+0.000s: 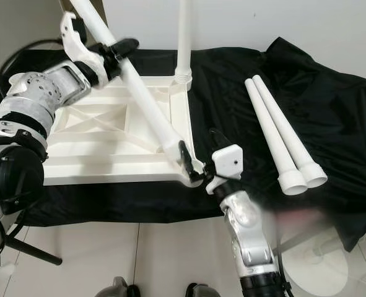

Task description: Building children table

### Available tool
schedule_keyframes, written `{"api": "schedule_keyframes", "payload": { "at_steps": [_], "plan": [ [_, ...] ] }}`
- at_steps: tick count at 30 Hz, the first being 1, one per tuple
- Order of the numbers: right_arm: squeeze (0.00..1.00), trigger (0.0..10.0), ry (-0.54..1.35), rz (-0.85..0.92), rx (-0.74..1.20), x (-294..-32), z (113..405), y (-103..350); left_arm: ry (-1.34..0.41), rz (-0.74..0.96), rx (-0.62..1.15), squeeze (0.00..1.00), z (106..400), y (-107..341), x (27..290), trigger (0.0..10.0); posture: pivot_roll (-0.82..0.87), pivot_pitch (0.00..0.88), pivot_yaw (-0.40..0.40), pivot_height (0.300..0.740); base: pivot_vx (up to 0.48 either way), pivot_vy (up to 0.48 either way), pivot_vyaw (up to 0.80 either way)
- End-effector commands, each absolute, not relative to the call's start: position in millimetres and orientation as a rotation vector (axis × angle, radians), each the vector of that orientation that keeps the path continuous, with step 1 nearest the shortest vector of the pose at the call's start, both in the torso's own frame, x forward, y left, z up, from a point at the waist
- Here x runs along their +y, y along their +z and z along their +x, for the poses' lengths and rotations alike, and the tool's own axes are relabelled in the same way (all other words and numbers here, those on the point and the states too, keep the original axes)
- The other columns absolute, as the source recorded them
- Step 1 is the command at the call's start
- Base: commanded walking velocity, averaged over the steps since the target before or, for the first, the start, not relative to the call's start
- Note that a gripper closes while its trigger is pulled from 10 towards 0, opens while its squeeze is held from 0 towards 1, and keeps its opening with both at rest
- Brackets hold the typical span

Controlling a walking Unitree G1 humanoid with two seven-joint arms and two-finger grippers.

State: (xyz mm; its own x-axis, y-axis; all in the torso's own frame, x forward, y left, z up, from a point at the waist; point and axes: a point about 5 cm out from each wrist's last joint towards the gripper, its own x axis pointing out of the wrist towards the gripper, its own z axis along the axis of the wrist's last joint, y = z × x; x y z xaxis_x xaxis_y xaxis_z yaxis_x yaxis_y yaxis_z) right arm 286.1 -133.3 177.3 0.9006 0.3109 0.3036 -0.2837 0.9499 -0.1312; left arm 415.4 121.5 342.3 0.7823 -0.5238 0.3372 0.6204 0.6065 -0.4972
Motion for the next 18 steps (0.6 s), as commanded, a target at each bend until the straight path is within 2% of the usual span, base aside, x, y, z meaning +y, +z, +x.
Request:
{"api": "schedule_keyframes", "payload": {
  "at_steps": [1,15,18],
  "plan": [
    [0.00,10.0,0.287,-0.060,-0.278,-135,290,174,-0.734,-0.589,-0.276,0.00,410,363,116,10.0,-0.09,0.086,0.041,0.740,0.000,0.000,0.00],
    [0.00,10.0,0.332,-0.125,-0.312,-124,300,191,-0.737,-0.339,-0.386,0.00,397,355,75,10.0,-0.08,0.083,0.036,0.740,0.000,0.000,0.00],
    [0.00,10.0,0.323,-0.139,-0.310,-125,306,195,-0.742,-0.282,-0.426,0.00,389,349,56,10.0,-0.08,0.088,0.032,0.740,0.000,0.000,0.00]
  ]
}}
